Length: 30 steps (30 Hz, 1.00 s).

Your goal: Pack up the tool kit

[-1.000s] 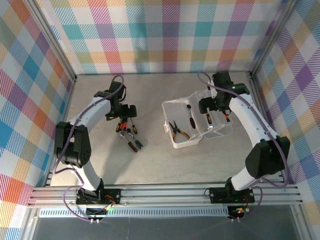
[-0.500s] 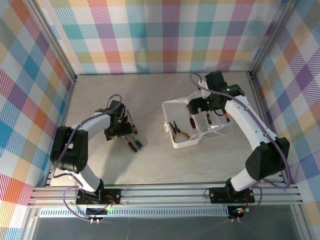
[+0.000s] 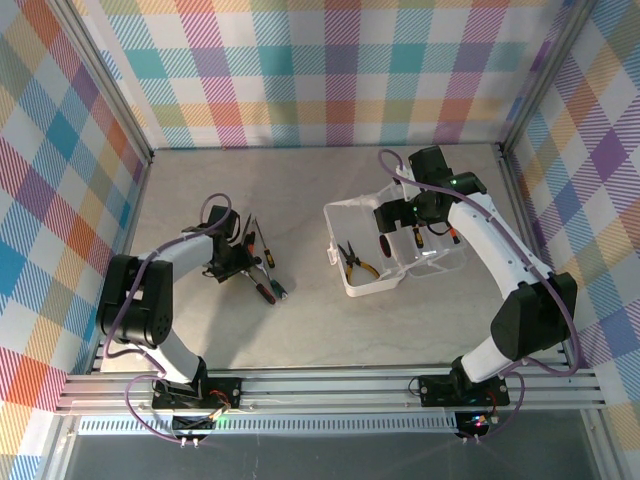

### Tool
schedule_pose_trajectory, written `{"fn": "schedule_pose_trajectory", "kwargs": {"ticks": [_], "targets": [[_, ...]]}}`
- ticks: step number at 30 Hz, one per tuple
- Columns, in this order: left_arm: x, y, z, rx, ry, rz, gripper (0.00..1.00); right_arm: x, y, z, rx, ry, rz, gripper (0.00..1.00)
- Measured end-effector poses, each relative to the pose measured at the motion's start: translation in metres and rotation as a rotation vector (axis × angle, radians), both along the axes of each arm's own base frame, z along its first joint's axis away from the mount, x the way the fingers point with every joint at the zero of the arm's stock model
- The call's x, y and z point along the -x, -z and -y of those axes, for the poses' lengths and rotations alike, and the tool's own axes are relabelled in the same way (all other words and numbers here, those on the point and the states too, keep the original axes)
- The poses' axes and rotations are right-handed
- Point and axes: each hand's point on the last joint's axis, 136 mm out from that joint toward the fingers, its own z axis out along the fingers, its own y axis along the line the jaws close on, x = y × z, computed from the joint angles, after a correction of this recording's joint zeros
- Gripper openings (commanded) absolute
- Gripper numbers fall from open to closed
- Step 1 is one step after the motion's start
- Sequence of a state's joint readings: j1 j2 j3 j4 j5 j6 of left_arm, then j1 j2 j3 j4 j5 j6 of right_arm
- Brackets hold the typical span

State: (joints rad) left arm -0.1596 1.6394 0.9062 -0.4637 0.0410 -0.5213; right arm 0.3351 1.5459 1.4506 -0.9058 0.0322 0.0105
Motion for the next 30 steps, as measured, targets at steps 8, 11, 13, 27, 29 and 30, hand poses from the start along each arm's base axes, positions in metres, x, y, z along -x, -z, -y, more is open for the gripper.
{"fn": "schedule_pose_trajectory", "kwargs": {"ticks": [8,11,13,27,29,30], "targets": [[0.004,0.003,-0.006,-0.011,-0.014,-0.032,0.26,0.001,0.001,0.000,0.002,0.000,-0.003,0.99],[-0.004,0.002,-0.003,0.008,-0.007,-0.007,0.16,0.001,0.001,0.000,0.002,0.000,-0.003,0.99],[-0.011,0.000,0.002,0.028,0.010,0.017,0.08,0.001,0.001,0.000,0.002,0.000,-0.004,0.99],[-0.003,-0.040,0.009,0.021,0.110,0.042,0.00,0.003,-0.002,-0.004,-0.026,-0.014,-0.006,0.99],[-0.012,-0.067,0.016,0.025,0.142,0.100,0.00,0.005,-0.005,-0.008,-0.042,-0.025,-0.001,0.99],[-0.019,-0.083,0.022,0.030,0.162,0.140,0.00,0.007,-0.008,-0.010,-0.051,-0.034,0.004,0.99]]}}
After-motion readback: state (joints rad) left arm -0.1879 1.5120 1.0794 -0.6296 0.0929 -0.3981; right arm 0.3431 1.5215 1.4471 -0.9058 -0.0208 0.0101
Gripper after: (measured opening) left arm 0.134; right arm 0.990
